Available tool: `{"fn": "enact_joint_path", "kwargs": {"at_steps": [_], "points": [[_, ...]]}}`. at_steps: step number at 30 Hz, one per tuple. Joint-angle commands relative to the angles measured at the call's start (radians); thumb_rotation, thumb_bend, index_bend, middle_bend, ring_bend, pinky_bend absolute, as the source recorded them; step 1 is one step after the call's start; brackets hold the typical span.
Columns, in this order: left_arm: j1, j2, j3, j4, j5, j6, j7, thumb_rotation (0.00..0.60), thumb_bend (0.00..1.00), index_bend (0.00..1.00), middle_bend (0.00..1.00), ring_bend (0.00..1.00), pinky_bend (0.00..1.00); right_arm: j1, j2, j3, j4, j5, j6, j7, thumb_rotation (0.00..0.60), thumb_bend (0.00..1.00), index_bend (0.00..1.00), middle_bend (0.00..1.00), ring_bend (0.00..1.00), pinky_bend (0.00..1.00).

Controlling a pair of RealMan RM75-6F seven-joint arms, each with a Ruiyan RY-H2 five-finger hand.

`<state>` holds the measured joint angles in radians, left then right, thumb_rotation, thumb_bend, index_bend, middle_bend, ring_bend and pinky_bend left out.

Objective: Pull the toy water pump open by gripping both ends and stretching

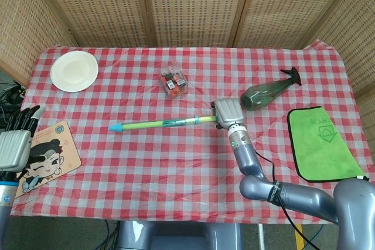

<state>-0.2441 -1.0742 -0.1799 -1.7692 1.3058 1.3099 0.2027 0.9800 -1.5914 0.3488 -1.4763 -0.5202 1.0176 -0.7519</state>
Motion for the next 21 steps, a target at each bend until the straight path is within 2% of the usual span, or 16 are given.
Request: {"fn": "enact_joint_path", "kwargs": {"at_steps": [1,4,7,9,12,15,21], "points": [[-0.05,0.033,-0.04,-0.034,-0.058,-0.05,0.049,0.6,0.14,0.06,0.05,0.03,0.02,0.002,0.013,-0.005,-0.022,0.013,0.017,-0.006,0.6,0.51,0.81,1.0,1.0,0.78],[-0.095,0.039,-0.068,-0.047,-0.121,-0.088,0.101,0.6,0.15,0.1,0.21,0.17,0.14,0.006,0.024,-0.007,-0.04,0.022,0.03,-0.008,0.6,0.51,0.81,1.0,1.0,0.78],[-0.126,0.043,-0.08,-0.053,-0.163,-0.13,0.117,0.6,0.15,0.19,0.45,0.37,0.29,0.009,0.03,-0.007,-0.048,0.028,0.036,-0.009,0.6,0.51,0.81,1.0,1.0,0.78],[-0.15,0.049,-0.087,-0.058,-0.198,-0.168,0.121,0.6,0.16,0.28,0.65,0.55,0.42,0.012,0.033,-0.007,-0.054,0.031,0.039,-0.01,0.6,0.51,0.81,1.0,1.0,0.78],[-0.192,0.068,-0.099,-0.076,-0.251,-0.246,0.109,0.6,0.17,0.35,0.82,0.7,0.56,0.018,0.036,-0.006,-0.059,0.036,0.044,-0.009,0.6,0.51,0.82,1.0,1.0,0.78],[-0.226,0.084,-0.106,-0.091,-0.29,-0.299,0.113,0.6,0.17,0.41,0.9,0.78,0.64,0.023,0.035,-0.006,-0.057,0.039,0.045,-0.009,0.6,0.51,0.81,1.0,1.0,0.78],[-0.327,0.111,-0.129,-0.109,-0.442,-0.41,0.15,0.6,0.18,0.46,0.94,0.83,0.7,0.039,0.024,-0.007,-0.045,0.044,0.038,-0.005,0.6,0.51,0.81,1.0,1.0,0.78]]}}
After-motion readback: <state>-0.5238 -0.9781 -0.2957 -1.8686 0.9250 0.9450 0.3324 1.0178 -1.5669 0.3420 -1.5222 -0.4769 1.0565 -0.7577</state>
